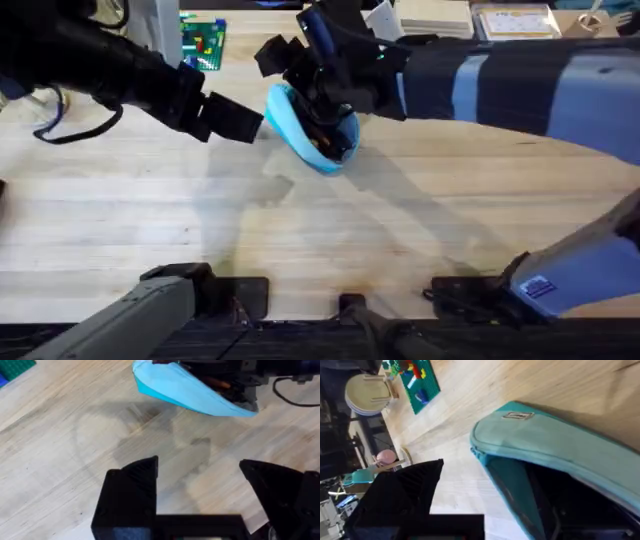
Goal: Unzip the bag, pick up the pens from the table one at a time and place them inside, then zip the bag closed.
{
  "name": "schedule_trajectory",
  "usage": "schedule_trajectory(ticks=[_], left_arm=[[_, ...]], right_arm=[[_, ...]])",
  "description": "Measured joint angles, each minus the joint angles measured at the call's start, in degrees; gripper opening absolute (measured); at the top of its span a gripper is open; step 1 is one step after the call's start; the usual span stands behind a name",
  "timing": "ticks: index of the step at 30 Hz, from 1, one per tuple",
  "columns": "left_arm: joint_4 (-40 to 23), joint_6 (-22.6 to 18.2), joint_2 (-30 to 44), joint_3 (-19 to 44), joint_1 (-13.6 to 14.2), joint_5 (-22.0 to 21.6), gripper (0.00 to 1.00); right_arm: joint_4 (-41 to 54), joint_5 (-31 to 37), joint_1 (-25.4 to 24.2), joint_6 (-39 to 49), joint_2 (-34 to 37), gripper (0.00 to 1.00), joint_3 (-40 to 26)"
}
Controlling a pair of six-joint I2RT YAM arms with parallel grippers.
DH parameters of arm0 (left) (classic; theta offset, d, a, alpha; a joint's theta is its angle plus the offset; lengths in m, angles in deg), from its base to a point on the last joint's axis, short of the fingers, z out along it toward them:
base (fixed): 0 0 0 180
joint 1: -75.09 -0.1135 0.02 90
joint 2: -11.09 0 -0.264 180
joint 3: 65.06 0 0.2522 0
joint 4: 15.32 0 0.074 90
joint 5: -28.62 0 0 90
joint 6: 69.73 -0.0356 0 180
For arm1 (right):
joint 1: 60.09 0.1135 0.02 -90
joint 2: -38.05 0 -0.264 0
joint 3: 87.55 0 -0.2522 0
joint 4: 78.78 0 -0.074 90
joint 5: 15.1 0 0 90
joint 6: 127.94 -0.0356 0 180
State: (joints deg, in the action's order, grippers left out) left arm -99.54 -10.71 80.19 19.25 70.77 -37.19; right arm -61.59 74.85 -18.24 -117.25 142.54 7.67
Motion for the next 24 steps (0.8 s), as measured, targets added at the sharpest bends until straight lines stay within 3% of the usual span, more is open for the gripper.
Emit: schedule_trajectory(ticks=[24], left_arm=[[-0.02, 0.00, 0.00, 0.00, 0.00, 0.00, 0.996]], right_arm=[[-9.93, 0.87, 0.00, -0.17, 2.47, 0.998, -0.02]])
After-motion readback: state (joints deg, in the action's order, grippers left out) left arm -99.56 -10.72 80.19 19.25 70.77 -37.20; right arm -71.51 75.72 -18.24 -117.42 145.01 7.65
